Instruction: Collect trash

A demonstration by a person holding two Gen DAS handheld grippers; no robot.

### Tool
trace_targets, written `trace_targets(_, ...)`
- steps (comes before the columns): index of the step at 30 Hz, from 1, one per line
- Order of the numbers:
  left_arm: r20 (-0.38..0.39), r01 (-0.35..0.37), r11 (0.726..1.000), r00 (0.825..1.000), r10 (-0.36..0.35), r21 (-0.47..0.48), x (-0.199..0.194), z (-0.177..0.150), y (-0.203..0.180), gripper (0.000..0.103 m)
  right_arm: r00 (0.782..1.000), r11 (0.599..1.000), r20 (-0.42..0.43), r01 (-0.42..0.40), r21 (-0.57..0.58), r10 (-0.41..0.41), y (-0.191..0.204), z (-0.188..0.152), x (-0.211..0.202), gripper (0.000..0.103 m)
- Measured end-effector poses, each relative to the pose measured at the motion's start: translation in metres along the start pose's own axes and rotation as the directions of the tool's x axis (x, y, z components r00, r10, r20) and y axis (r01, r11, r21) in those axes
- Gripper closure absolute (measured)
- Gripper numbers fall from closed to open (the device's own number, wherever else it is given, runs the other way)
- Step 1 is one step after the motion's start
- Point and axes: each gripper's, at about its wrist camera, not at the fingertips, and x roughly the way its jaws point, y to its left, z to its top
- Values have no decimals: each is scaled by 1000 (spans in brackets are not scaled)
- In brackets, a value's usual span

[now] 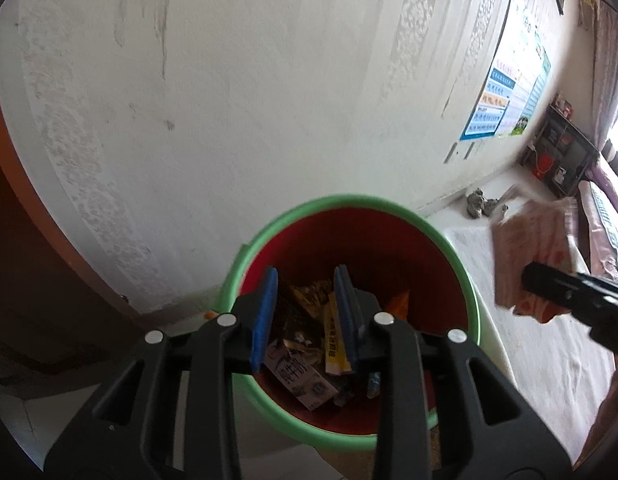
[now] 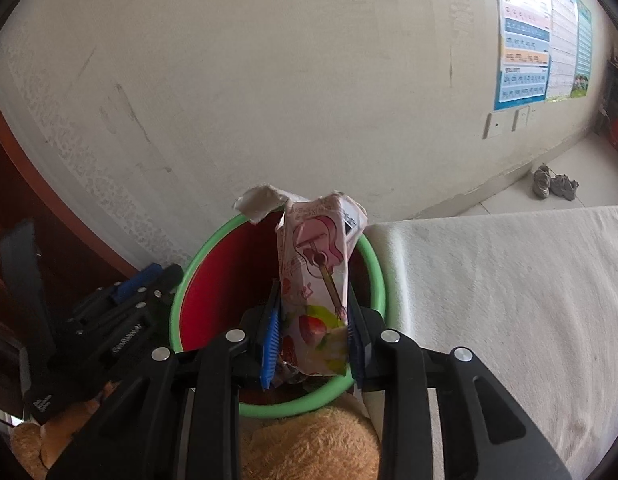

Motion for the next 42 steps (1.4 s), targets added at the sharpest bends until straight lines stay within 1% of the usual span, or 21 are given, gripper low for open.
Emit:
trace_targets(5, 12, 2, 1000, 1000, -2, -8, -9, 3, -2, 65, 1000, 999, 27, -14, 43, 13, -7, -2, -5, 56)
trace_targets(8, 0, 39, 999, 999, -39, -21, -13, 3, -9, 61, 999, 996, 51, 1, 84, -6, -20, -9, -20, 52)
trace_targets(10, 3, 73, 997, 997, -73, 10, -18, 1, -26, 58, 996, 994, 79, 25, 104, -33, -31, -17, -36, 46)
trace_targets(13, 30, 104, 993, 994, -106, 62, -29, 0, -54, 41, 987, 986, 130, 79, 144, -98, -54, -33, -72, 40)
trace_targets(16, 79, 165, 983, 982, -172, 84, -45, 1, -85, 36, 965, 971, 214, 107, 212, -153, -79, -53, -122, 28)
trace_targets(18, 92, 199, 975, 974, -208, 102, -53, 2, -104, 27, 934, 959, 287, 141, 246, -211, -96, -67, -159, 14)
trace_targets(19, 102, 222, 968, 967, -234, 118, -59, 2, -116, 24, 919, 953, 315, 158, 257, -237, -102, -73, -174, 11)
trace_targets(21, 138, 257, 953, 950, -279, 159, -73, 1, -138, 11, 877, 935, 368, 209, 287, -309, -117, -88, -206, 7)
trace_targets(23, 188, 273, 940, 931, -312, 206, -89, -1, -159, 5, 834, 917, 413, 248, 312, -366, -128, -102, -231, 7)
trace_targets(25, 249, 289, 920, 901, -355, 264, -109, -4, -185, 5, 751, 890, 487, 314, 331, -446, -132, -120, -257, 7)
trace_targets(26, 270, 292, 913, 890, -368, 284, -116, -5, -194, 5, 693, 871, 530, 356, 338, -488, -130, -129, -269, 7)
trace_targets(27, 289, 291, 908, 880, -378, 301, -123, -7, -204, 5, 619, 848, 579, 400, 348, -530, -128, -139, -281, 7)
trace_targets(28, 313, 281, 906, 871, -379, 317, -133, -8, -218, 5, 558, 828, 615, 431, 359, -557, -127, -146, -289, 7)
trace_targets(29, 324, 271, 908, 869, -373, 319, -138, -8, -227, 5, 492, 800, 641, 467, 377, -589, -125, -153, -296, 7)
trace_targets(30, 335, 257, 914, 871, -360, 314, -142, -8, -234, 5, 442, 757, 632, 516, 400, -636, -126, -159, -300, 7)
trace_targets(31, 352, 232, 926, 875, -332, 298, -148, -6, -247, 5, 443, 721, 588, 562, 406, -677, -128, -159, -301, 7)
trace_targets(33, 363, 232, 929, 871, -330, 288, -155, -2, -260, 5, 492, 730, 549, 553, 402, -676, -139, -162, -303, 7)
trace_targets(34, 370, 242, 927, 865, -340, 286, -160, -2, -265, 5, 506, 738, 542, 533, 414, -670, -143, -165, -306, 7)
trace_targets(38, 370, 271, 916, 852, -371, 294, -174, -7, -274, 5, 525, 720, 494, 472, 508, -693, -167, -178, -312, 7)
trace_targets(39, 367, 268, 916, 854, -370, 299, -174, -9, -274, 5, 529, 716, 485, 469, 517, -696, -170, -179, -312, 7)
trace_targets(42, 337, 244, 921, 877, -343, 302, -171, -14, -278, 5, 533, 700, 459, 468, 540, -711, -177, -179, -312, 7)
